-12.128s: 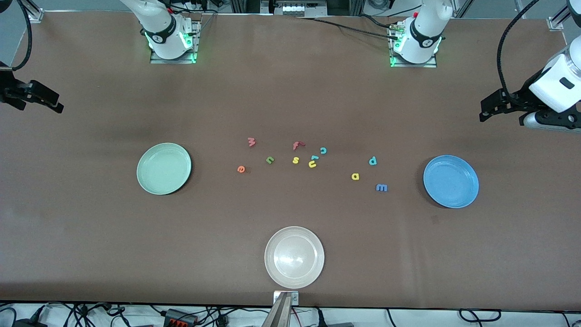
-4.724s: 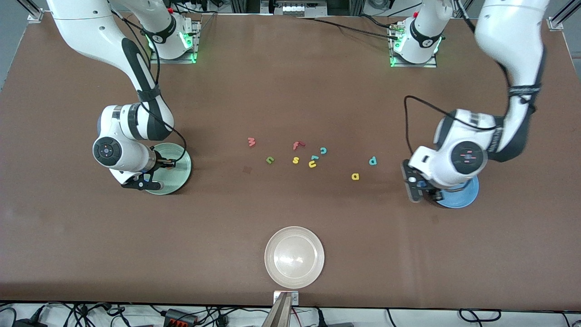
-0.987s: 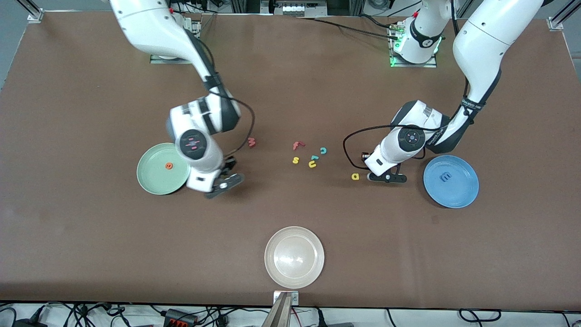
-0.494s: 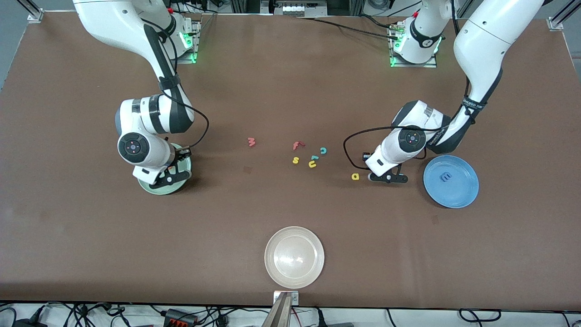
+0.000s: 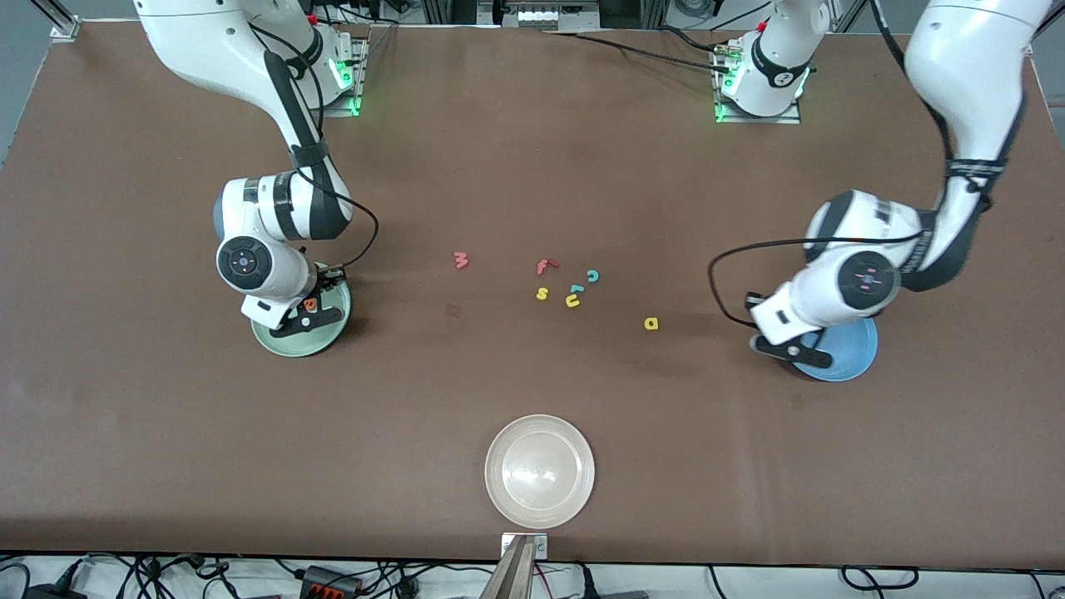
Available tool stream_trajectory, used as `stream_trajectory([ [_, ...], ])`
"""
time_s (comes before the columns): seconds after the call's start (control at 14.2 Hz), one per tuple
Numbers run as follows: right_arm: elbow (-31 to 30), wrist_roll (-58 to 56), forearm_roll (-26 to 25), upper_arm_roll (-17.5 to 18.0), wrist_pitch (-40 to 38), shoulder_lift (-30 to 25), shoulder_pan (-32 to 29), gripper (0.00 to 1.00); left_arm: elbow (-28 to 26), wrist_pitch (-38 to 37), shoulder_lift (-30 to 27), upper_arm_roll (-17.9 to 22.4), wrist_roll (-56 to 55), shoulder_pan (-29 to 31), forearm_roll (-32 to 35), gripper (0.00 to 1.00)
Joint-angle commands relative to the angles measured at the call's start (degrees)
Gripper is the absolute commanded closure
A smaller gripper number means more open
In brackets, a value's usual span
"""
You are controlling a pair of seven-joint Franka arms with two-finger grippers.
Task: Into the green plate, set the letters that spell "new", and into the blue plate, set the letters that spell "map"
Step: 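Place the u on the green plate while the left gripper places the p, then grasp the pink w with the right gripper while the left gripper grasps the yellow d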
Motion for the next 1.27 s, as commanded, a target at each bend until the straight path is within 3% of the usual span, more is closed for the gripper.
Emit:
stream_trajectory([
  [0.0,-0.2,0.6,0.3,-0.1,2.1,0.9,0.0,0.41,1.0,-0.5,2.7,-0.5,3.7,2.4,6.1,0.90],
  [0.07,0.3,1.2,0.7,-0.1,1.8,0.5,-0.1,0.00,1.0,-0.3,3.8,-0.5,3.8,2.6,7.6,0.88],
  [0.21,1.8,2.5,0.7,-0.1,0.2,-1.1,0.8,0.00,0.5,2.4,6.1,-0.5,3.8,5.0,8.8,0.80],
  [0.28,2.8,4.1,0.7,0.1,-1.4,-2.1,1.7,0.00,0.4,2.6,6.6,-0.6,3.8,5.4,8.8,0.70],
  [0.35,3.4,6.2,1.0,0.3,-2.6,-2.9,3.2,0.00,0.5,2.5,6.5,-0.6,3.8,5.3,8.8,0.42],
  [0.42,3.4,7.8,2.0,0.7,-2.6,-3.4,5.2,0.00,0.6,2.2,6.1,-1.0,3.9,5.3,8.8,0.00],
  [0.56,3.4,10.4,7.0,1.2,-1.4,-3.2,10.1,0.00,0.9,1.2,5.1,-2.5,3.7,5.1,8.8,0.00],
  [0.78,3.4,8.6,7.3,1.5,2.0,-1.6,19.0,0.00,2.9,-2.5,4.7,-9.3,2.7,5.1,7.6,0.00],
  [0.92,3.4,13.5,7.4,1.5,4.0,0.0,22.7,0.00,5.2,-3.0,5.5,-12.5,2.8,4.6,7.5,0.00],
  [1.06,3.4,14.6,7.6,1.5,6.2,1.3,23.3,0.00,5.7,-2.4,7.5,-13.1,2.5,2.3,6.2,0.00],
  [1.2,3.3,14.7,7.6,1.5,7.9,3.0,24.9,0.13,6.6,0.6,9.5,-12.7,-3.5,-1.6,4.1,0.00],
])
